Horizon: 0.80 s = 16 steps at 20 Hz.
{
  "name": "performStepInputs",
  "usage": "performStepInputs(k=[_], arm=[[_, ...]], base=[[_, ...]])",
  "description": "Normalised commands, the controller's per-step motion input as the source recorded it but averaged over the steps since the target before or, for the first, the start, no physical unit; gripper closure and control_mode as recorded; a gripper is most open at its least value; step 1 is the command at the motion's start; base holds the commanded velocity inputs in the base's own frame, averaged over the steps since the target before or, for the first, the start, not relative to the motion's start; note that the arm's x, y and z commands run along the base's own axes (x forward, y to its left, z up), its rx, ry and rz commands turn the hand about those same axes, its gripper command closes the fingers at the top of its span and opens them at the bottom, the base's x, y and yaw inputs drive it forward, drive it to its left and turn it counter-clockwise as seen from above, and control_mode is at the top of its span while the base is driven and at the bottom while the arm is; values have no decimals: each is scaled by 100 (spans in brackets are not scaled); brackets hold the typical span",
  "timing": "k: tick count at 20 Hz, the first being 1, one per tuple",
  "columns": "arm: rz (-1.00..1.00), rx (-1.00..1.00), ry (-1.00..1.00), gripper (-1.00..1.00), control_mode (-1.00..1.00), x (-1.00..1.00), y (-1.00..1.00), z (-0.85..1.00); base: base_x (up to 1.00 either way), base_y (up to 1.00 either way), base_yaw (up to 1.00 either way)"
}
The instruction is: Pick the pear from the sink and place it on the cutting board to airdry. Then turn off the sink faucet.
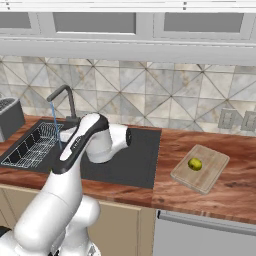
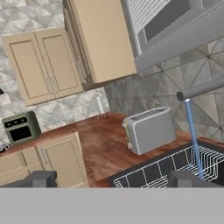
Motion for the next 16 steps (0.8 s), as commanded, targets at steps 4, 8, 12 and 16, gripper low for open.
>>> performStepInputs(k=[4,8,12,16], arm=[[0,0,1,-100,-100,36,9,-6],[0,0,0,-100,-100,22,8,-12],[0,0,0,-100,-100,22,21,-16],[0,0,0,-100,-100,20,26,-9]], base=[[0,0,0],[0,0,0],[0,0,0],[0,0,0]])
